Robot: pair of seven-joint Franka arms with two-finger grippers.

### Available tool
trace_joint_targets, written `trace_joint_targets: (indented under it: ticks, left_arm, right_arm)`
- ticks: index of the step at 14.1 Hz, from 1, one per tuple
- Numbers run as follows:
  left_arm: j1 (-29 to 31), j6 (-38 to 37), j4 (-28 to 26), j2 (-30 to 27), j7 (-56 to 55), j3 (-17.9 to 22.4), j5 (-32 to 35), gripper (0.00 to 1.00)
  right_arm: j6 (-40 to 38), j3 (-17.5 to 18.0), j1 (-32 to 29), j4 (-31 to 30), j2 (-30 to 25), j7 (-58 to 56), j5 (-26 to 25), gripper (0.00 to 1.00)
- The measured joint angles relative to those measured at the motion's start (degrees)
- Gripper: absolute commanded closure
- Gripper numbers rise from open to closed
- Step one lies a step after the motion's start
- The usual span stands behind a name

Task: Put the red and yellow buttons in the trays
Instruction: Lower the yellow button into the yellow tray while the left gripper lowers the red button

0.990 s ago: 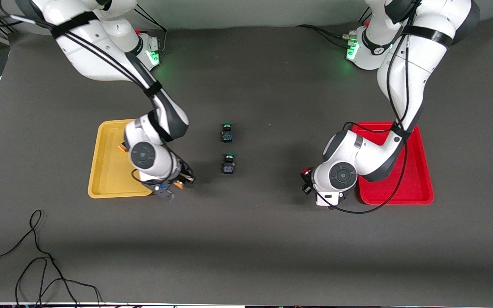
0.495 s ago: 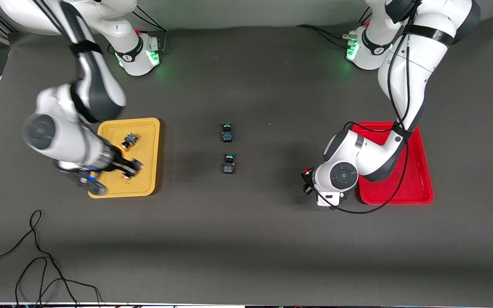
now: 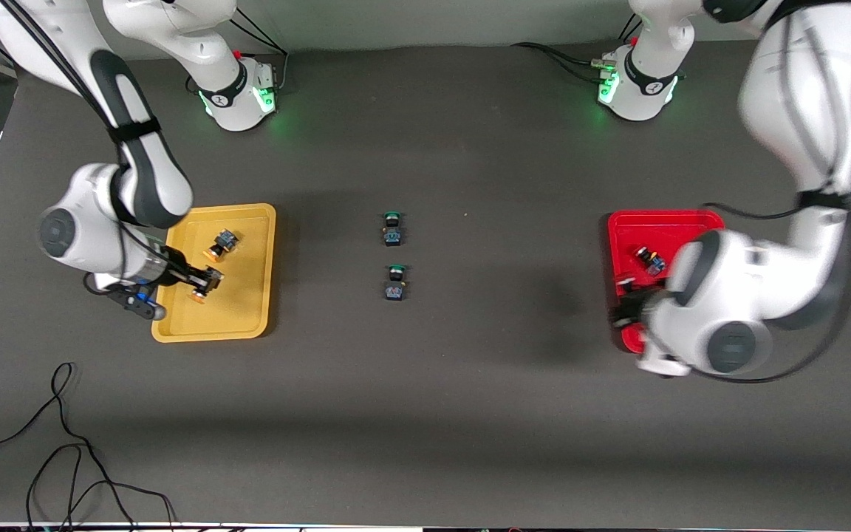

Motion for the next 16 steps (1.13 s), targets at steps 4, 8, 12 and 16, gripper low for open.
trace_joint_targets:
  ticks: [4,8,12,16]
  left_arm:
    - [10.3,-1.2,-7.9,-11.5,17.7,0.0,-2.7,1.0]
    - [13.7,17.0,-24.4,-13.8,22.3,0.0,-2.1,1.0]
    - [13.4,31.6,-37.0,-12.5,22.3,-0.2,0.9,1.0]
    - [15.6,34.9,-38.4,-12.5,26.6,0.2,3.5,1.0]
  right_arm:
    - [4.6,0.1,0.5,0.4,4.6,0.0,0.1,0.46]
    - [4.7,0.3,0.5,0.7,4.8,0.0,0.2,0.0]
    - [4.4,0.4,0.5,2.3,3.6,0.0,0.2,0.0]
    - [-3.6,0.6,0.5,7.1,-4.7,-0.3,0.0,0.0]
